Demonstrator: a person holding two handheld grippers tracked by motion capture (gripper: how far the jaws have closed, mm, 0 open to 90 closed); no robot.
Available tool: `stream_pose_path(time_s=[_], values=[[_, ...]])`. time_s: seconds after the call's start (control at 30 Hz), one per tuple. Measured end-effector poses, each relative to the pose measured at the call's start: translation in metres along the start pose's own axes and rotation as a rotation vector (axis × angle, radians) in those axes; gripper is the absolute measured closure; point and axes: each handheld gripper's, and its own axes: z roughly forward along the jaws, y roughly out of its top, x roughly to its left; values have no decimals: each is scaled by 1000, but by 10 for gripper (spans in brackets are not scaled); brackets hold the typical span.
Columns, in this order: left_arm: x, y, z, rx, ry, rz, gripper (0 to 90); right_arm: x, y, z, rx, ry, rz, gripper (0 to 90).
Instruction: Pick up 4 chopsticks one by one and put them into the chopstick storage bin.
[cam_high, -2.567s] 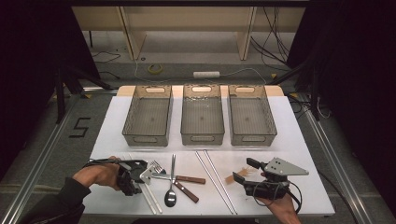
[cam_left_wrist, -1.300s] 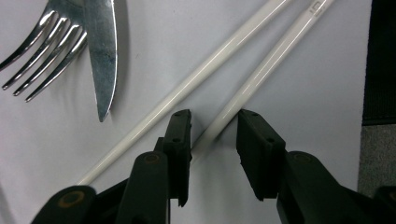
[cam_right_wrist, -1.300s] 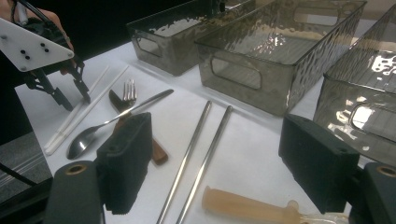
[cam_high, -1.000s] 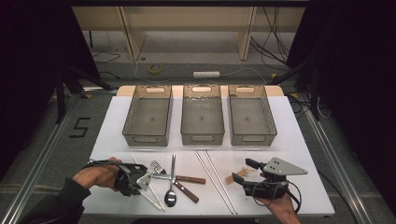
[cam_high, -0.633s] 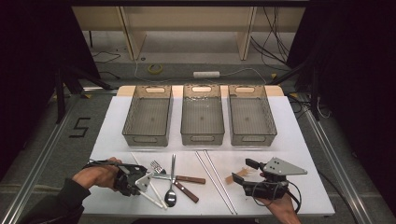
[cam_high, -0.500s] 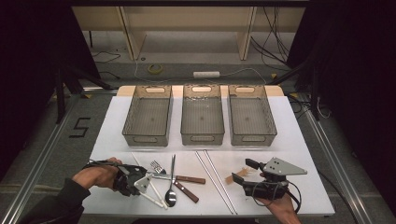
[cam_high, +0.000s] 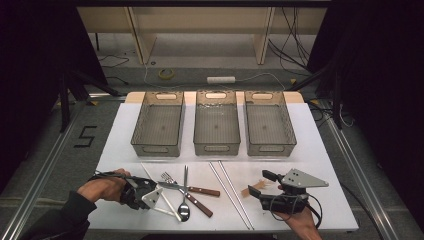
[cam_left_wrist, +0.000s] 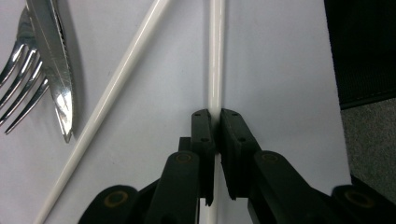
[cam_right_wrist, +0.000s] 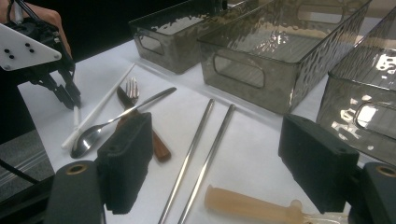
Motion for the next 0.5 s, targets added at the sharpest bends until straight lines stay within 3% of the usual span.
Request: stream_pose_path(time_s=[0.37, 0.5], values=[[-3, -1, -6, 11, -2, -7, 839, 0, 0, 0, 0, 3, 1, 276], [-7, 1, -13, -11, 12, -1, 839, 0, 0, 1, 2, 3, 1, 277]])
